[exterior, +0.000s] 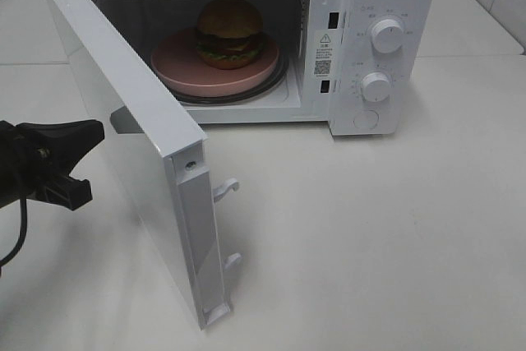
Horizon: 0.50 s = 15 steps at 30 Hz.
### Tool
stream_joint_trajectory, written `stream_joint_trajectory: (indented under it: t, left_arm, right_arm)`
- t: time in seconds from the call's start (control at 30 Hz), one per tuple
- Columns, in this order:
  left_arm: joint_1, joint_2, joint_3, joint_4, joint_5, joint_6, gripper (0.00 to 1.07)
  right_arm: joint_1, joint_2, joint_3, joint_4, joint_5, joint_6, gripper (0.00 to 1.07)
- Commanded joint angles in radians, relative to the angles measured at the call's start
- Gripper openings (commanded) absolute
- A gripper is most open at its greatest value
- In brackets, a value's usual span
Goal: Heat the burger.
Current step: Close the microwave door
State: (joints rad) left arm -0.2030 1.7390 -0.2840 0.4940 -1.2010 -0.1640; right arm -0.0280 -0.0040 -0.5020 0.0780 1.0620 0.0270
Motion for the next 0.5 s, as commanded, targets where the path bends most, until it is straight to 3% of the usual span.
stream_joint_trajectory:
  t: [0.03,0.1,0.17,0.5]
  left_arm:
    - [-0.081,-0.002,-0.006,-0.103,-0.050,0.076,0.00]
    - [-0.098,-0.002,-0.006,-0.143,-0.050,0.094,0.00]
    - [-0.138,-0.002,-0.006,-0.252,-0.054,0.136,0.00]
    - [-0.149,-0.002,-0.026,-0.256,-0.052,0.127,0.00]
  right_arm:
    - [-0.006,-0.022,0.001,0.001,-0.008,-0.003,0.98]
    - [-0.006,-0.022,0.001,0.001,-0.008,-0.003,0.98]
    - [-0.006,-0.022,0.001,0.001,-0.008,-0.003,0.98]
    - [-0.006,-0.022,0.001,0.001,-0.008,-0.003,0.98]
